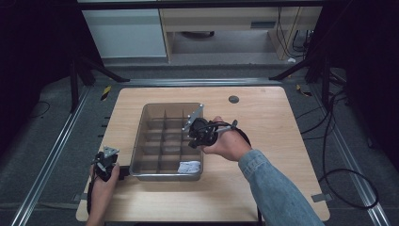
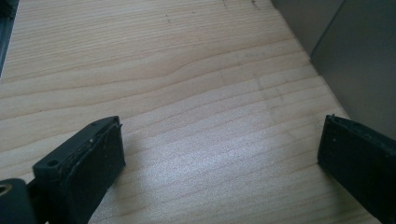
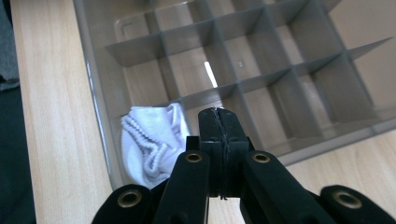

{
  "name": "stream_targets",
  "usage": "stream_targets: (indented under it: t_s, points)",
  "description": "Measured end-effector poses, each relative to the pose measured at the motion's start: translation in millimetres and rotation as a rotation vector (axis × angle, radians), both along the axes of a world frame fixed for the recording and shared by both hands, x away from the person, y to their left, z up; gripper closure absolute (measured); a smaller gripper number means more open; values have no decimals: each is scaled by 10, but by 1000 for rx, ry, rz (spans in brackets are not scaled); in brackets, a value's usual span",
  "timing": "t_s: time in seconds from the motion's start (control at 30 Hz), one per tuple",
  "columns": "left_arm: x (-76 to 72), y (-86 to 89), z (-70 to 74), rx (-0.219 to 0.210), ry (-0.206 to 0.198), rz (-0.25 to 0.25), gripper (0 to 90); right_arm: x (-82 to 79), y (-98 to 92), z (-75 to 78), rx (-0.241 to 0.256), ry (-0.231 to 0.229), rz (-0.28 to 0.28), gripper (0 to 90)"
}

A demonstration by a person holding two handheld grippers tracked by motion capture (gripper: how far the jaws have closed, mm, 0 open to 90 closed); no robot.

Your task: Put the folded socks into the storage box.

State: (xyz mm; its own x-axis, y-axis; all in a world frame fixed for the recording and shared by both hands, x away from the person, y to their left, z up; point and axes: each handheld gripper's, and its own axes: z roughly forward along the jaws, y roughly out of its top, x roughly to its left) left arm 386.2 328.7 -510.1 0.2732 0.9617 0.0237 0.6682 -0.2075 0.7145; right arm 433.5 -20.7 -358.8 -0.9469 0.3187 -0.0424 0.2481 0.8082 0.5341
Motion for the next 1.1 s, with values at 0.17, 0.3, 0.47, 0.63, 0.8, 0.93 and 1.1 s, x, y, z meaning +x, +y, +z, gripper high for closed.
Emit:
stream_targets:
  t_s: [0.17,0.3,0.47,0.63,0.8,0.93,1.1]
  points:
    - [0,0,0,0,0,0,0,61,-125,80,30,-19,-36,900]
    - [0,0,0,0,0,0,0,75,-184,116,50,-26,-48,900]
    - [0,0,0,-1,0,0,0,111,-297,150,61,-38,-73,893]
    - [0,3,1,2,2,-3,0,128,-418,189,77,-45,-105,891]
    - [0,1,0,1,0,-2,0,147,-549,226,98,-57,-136,884]
    - [0,0,-1,-1,-1,-1,0,168,-654,257,114,-67,-169,844]
    - [0,-1,-1,-2,-1,0,0,204,-806,301,139,-105,-257,581]
